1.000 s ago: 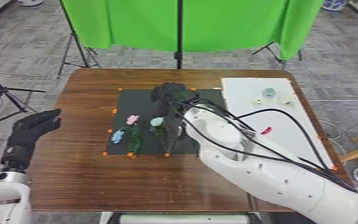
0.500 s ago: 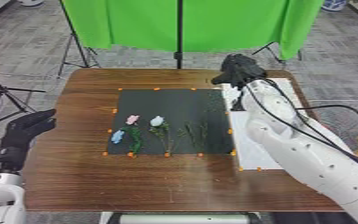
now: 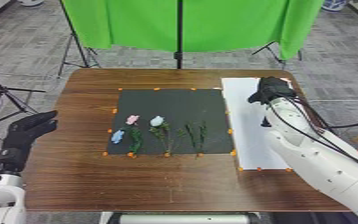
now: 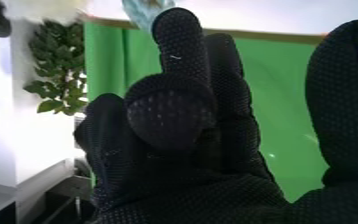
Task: Arrange flowers
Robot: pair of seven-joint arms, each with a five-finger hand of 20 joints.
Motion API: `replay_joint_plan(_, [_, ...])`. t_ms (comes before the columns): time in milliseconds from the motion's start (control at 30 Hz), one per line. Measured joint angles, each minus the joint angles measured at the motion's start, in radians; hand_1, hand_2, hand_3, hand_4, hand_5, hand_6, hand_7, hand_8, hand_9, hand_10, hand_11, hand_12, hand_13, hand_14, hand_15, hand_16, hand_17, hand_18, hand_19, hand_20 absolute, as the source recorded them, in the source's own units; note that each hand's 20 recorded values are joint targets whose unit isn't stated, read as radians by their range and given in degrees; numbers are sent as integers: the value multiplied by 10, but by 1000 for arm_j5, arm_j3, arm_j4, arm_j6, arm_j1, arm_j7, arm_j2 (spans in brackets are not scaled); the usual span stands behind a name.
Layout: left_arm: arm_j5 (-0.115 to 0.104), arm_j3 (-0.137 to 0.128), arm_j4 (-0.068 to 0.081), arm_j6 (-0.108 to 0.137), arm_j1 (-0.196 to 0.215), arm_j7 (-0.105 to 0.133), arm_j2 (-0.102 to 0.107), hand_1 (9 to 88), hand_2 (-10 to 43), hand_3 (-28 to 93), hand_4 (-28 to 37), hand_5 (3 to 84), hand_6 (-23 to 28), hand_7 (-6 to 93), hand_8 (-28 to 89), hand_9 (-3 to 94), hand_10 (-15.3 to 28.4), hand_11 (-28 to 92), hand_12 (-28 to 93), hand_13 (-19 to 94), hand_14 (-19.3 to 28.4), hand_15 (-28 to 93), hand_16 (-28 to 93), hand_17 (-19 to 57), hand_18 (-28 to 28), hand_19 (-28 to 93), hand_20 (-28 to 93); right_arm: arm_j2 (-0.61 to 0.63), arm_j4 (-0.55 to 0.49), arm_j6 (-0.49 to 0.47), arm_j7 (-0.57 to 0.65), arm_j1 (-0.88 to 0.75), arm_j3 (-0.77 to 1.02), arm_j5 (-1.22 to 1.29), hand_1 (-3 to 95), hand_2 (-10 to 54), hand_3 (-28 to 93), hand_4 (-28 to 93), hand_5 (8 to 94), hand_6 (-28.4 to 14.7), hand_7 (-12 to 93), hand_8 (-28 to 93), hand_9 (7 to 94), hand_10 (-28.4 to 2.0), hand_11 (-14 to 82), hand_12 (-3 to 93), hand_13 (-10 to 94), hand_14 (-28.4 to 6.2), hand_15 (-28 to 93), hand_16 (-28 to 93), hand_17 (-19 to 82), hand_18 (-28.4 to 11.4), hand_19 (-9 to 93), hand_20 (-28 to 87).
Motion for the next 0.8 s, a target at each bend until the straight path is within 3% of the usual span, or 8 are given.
replay_joint_plan(267, [1,0,1,-11,0,-2,0,401,76,647,-165,484,46,145,-72,454,135,230,118,389,171,240,-13,140,132,180,244,-4,15,36,7,-38,5,13,373,-95,670,-165,643,19,165,-96,783,-123,292,267,880,-28,611,362,606,-157,932,587])
replay_joint_plan(300, [1,0,1,-11,0,-2,0,401,76,646,-165,484,46,145,-72,454,136,230,117,390,171,240,-13,141,131,180,243,-5,19,47,5,-42,4,15,421,-95,657,-170,668,29,177,-68,795,-118,269,293,880,-27,611,362,605,-157,932,588])
replay_joint_plan(433, [1,0,1,-11,0,-1,0,402,76,646,-165,484,46,145,-72,454,135,230,117,389,171,240,-13,140,132,181,243,-12,52,152,-7,-49,-9,20,566,-95,576,-195,770,33,209,31,888,-83,151,423,901,-15,616,367,625,-150,932,606])
replay_joint_plan(633, [1,-1,1,-11,0,0,-4,403,77,646,-166,484,47,145,-71,453,135,230,118,389,171,240,-13,141,132,181,243,-13,92,351,-24,-47,-52,5,597,-95,580,-198,822,20,215,56,921,-79,166,428,924,-7,615,371,647,-147,932,618])
replay_joint_plan(800, [1,-2,0,-11,1,0,-7,403,77,646,-165,484,47,144,-72,453,135,229,117,389,171,240,-13,141,132,181,243,-12,36,400,-27,-66,-11,3,599,-95,580,-191,827,17,216,59,923,-80,171,430,925,-6,614,374,652,-144,932,622])
